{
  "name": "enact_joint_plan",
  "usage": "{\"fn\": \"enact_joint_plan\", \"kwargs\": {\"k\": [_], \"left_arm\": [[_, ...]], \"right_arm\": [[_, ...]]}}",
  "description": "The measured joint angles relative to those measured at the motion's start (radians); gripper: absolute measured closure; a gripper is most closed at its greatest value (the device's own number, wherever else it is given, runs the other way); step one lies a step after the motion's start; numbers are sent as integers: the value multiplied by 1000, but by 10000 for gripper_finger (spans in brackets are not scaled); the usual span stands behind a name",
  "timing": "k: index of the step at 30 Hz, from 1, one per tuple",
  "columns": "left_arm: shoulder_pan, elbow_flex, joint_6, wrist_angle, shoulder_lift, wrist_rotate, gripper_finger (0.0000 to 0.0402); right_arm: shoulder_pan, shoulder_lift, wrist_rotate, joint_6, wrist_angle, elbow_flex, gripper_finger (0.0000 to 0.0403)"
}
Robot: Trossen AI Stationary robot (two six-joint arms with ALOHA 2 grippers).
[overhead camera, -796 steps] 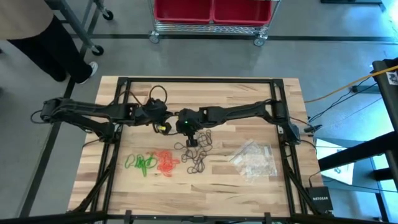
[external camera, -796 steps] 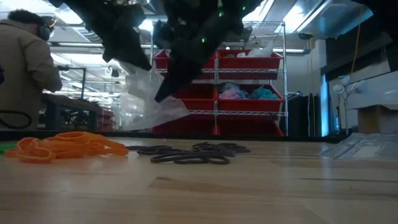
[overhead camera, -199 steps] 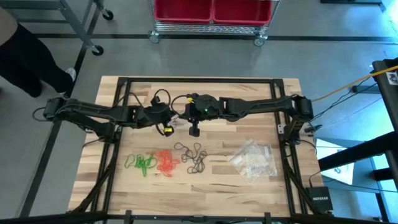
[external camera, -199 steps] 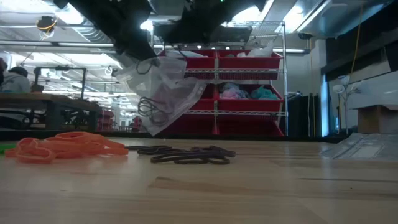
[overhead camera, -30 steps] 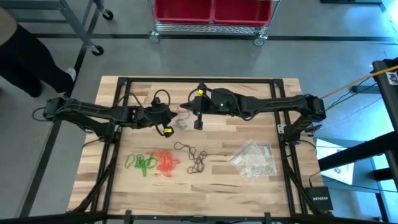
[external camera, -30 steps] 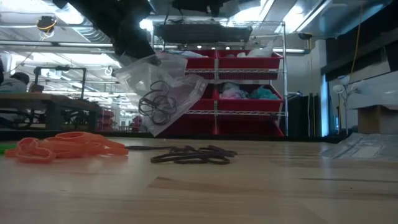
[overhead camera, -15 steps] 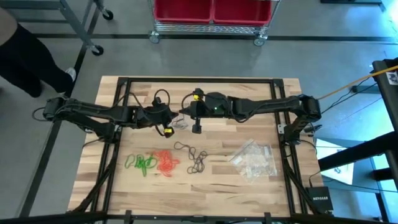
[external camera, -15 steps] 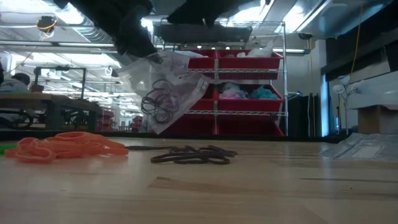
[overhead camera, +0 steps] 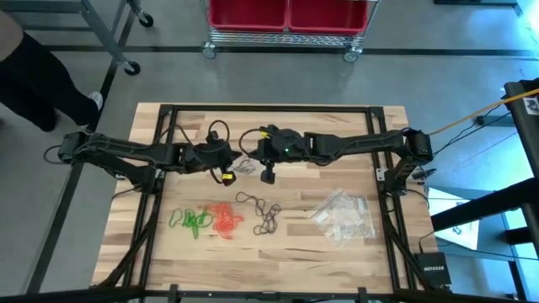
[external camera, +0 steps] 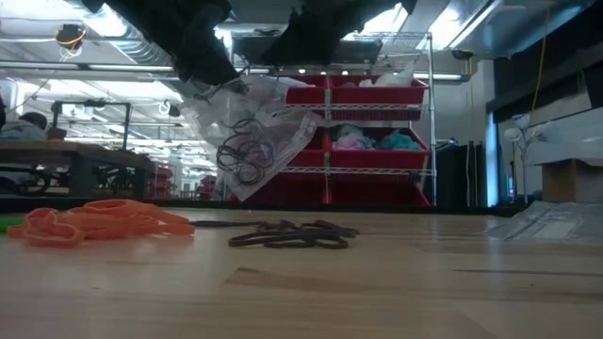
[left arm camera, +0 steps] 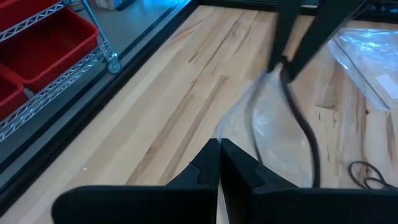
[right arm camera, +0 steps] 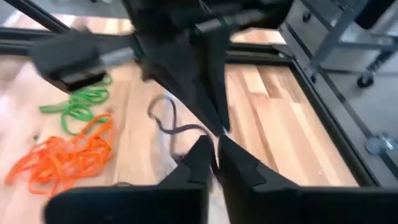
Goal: Sort rubber bands
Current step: Put the black rubber band into the transparent zip bag
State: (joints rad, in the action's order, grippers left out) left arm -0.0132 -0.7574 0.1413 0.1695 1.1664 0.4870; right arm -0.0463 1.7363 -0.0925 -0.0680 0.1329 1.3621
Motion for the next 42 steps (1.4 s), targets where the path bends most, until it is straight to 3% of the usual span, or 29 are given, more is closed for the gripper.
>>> {"fn": "enact_joint_plan", "kwargs": {"k": [3,7,13,19,25,34,42], "left_arm": [[0,0,5,9,-1,0,401],[0,0,7,14,-1,0,401],[0,0,14,32,-2,-1,401],[0,0,15,32,-1,-4,401],[0,0,15,30,-2,-6,402],[-3,0,29,12,-1,-39,401],[-2,0,28,4,-1,-39,402]], "right_arm": [[0,0,-42,30,33,0,332],[0,-2,-182,51,45,0,275],[-12,-14,-207,115,52,0,229],[-14,-67,-125,21,147,56,225],[11,-59,198,-158,199,74,226],[51,70,20,-208,20,68,226],[54,146,24,-234,-35,68,226]]}}
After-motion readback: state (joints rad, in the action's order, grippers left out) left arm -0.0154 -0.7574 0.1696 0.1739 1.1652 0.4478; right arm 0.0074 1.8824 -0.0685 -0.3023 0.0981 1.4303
